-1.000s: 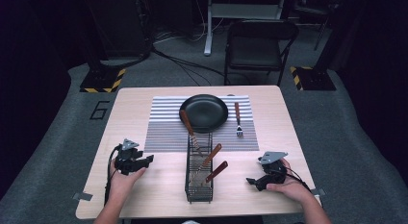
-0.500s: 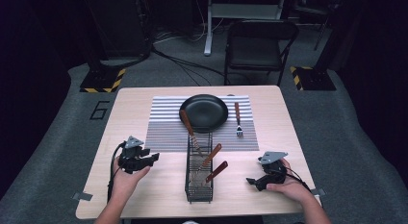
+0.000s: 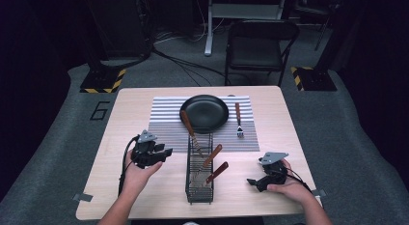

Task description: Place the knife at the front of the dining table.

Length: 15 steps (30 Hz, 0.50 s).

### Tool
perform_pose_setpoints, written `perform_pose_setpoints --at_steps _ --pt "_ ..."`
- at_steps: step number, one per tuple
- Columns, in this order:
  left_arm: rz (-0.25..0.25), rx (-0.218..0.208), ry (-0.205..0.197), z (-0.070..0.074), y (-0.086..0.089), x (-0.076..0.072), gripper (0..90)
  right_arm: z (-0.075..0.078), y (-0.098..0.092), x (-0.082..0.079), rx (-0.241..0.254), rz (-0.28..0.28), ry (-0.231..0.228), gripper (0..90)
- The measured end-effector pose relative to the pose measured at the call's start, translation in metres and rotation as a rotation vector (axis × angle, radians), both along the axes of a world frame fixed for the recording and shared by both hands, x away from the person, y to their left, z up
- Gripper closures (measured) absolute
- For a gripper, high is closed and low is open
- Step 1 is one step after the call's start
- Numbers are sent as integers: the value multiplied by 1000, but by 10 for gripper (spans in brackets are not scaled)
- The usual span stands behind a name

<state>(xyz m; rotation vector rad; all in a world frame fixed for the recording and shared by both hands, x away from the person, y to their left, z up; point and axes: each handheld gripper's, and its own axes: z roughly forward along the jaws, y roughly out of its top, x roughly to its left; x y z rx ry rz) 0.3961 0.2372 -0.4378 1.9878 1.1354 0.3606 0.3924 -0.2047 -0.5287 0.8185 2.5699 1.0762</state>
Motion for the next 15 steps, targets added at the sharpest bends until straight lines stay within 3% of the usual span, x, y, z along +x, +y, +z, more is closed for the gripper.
perform_pose_setpoints --at_steps 15 --pt "-30 -29 -32 18 -19 13 595 0 0 0 0 1 0 0"
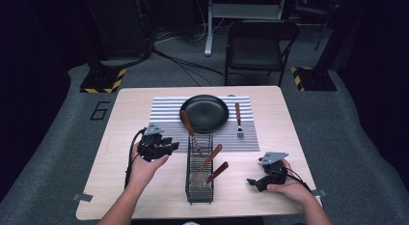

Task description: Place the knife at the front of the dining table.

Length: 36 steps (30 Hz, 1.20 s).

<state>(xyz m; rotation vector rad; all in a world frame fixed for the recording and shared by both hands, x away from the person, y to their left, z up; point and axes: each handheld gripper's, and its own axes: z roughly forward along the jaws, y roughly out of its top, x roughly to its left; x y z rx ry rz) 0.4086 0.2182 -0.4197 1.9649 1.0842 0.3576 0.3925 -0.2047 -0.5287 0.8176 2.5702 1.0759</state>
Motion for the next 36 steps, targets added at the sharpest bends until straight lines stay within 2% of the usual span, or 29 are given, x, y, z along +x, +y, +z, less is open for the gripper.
perform_pose_setpoints --at_steps 5,15,21,27,36 --pt "-17 4 -14 9 -6 3 584 0 0 0 0 0 0 0" --pt "-36 -24 -28 20 -15 13 565 0 0 0 0 0 0 0" --pt "-60 -29 -26 17 -25 22 548 0 0 0 0 0 0 0" --pt "-61 -34 -21 13 -34 31 547 0 0 0 0 0 0 0" --pt "-66 -29 -18 10 -42 36 568 0 0 0 -1 0 0 0"
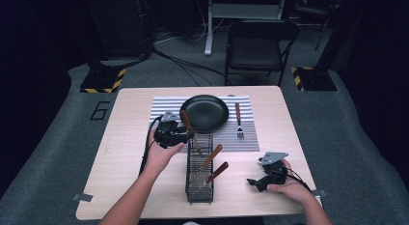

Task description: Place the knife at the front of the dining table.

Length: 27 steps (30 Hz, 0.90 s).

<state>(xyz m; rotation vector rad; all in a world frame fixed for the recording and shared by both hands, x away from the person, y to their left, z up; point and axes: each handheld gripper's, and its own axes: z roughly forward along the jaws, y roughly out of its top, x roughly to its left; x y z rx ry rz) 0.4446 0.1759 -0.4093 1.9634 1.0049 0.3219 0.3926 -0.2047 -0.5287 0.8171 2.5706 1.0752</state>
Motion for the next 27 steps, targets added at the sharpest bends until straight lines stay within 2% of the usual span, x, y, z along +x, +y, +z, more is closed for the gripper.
perform_pose_setpoints --at_steps 2,5,8,10,11,20,26,27 --pt "-3 -9 2 -1 -1 1 571 0 0 0 1 0 -1 0" --pt "-6 -1 1 -1 -3 2 586 0 0 0 0 0 0 0" --pt "-8 9 3 -3 -4 3 632 0 0 0 1 0 0 0" --pt "-17 0 10 -3 -4 3 653 0 0 0 1 -1 0 0" --pt "-20 -2 7 -2 -4 3 681 0 0 0 1 -1 -1 0" --pt "-2 4 -31 2 -4 -4 706 0 0 0 1 0 0 0" --pt "-10 2 -36 8 -2 -9 758 0 0 0 1 -1 0 0" --pt "-18 12 -43 10 -4 -10 758 0 0 0 2 -1 0 0"
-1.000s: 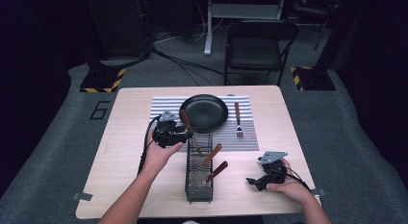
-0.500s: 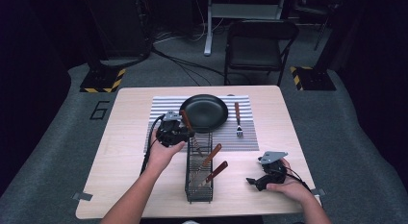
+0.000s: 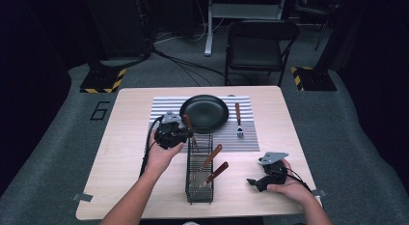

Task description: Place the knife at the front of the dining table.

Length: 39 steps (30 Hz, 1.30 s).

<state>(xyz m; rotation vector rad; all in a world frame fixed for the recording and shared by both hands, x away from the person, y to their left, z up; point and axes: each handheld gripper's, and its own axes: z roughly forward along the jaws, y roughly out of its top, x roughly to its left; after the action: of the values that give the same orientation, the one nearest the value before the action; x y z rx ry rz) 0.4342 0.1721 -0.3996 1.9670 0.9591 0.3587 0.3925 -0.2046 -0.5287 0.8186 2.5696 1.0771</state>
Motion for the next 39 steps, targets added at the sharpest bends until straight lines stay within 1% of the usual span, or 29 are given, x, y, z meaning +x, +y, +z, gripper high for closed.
perform_pose_setpoints --at_steps 1,3,6,7,9,11,13,16,17,18,19,21,22,24,25,26,27,28,32,34,37,39 --pt "-6 14 -10 0 -3 -1 759 0 0 0 -1 0 1 0" --pt "-9 22 -19 0 -5 -2 759 0 0 0 0 0 0 0" --pt "-17 17 -23 0 -9 -2 761 0 0 0 0 0 0 0" --pt "-24 20 -19 0 -10 -2 761 0 0 0 0 0 0 0" --pt "-36 11 -7 1 -12 -3 763 0 0 0 0 0 -1 0" --pt "-44 22 1 4 -14 -4 764 0 0 0 -1 0 0 0" --pt "-47 40 -10 9 -15 -7 764 0 0 0 0 0 0 0" --pt "-51 57 -2 14 -14 -11 764 0 0 0 0 0 0 0" --pt "-56 58 1 15 -14 -13 764 0 0 0 0 0 0 0" --pt "-58 70 6 15 -14 -14 764 0 0 0 0 0 0 0" --pt "-58 70 6 15 -14 -14 764 0 0 0 0 0 0 0" --pt "-64 86 19 13 -14 -14 764 0 0 0 0 0 0 0" --pt "-62 81 21 11 -14 -13 764 0 0 0 0 0 0 0" --pt "-56 57 19 9 -14 -11 764 0 0 0 -1 0 0 0" --pt "-60 60 17 8 -14 -10 764 0 0 0 0 0 0 0" --pt "-60 48 13 7 -15 -9 764 0 0 0 0 -1 1 0" --pt "-60 48 13 7 -15 -9 764 0 0 0 0 -1 1 0" --pt "-53 37 5 6 -17 -8 764 0 0 0 0 0 0 0" --pt "-57 23 -23 2 -21 -6 764 0 0 0 0 0 1 0" --pt "-50 5 -37 -1 -23 -6 764 0 0 0 -1 0 1 0" --pt "-47 12 -45 -1 -24 -5 765 0 0 0 0 0 -1 0" --pt "-50 15 -39 0 -24 -5 765 0 0 0 0 1 -1 0"
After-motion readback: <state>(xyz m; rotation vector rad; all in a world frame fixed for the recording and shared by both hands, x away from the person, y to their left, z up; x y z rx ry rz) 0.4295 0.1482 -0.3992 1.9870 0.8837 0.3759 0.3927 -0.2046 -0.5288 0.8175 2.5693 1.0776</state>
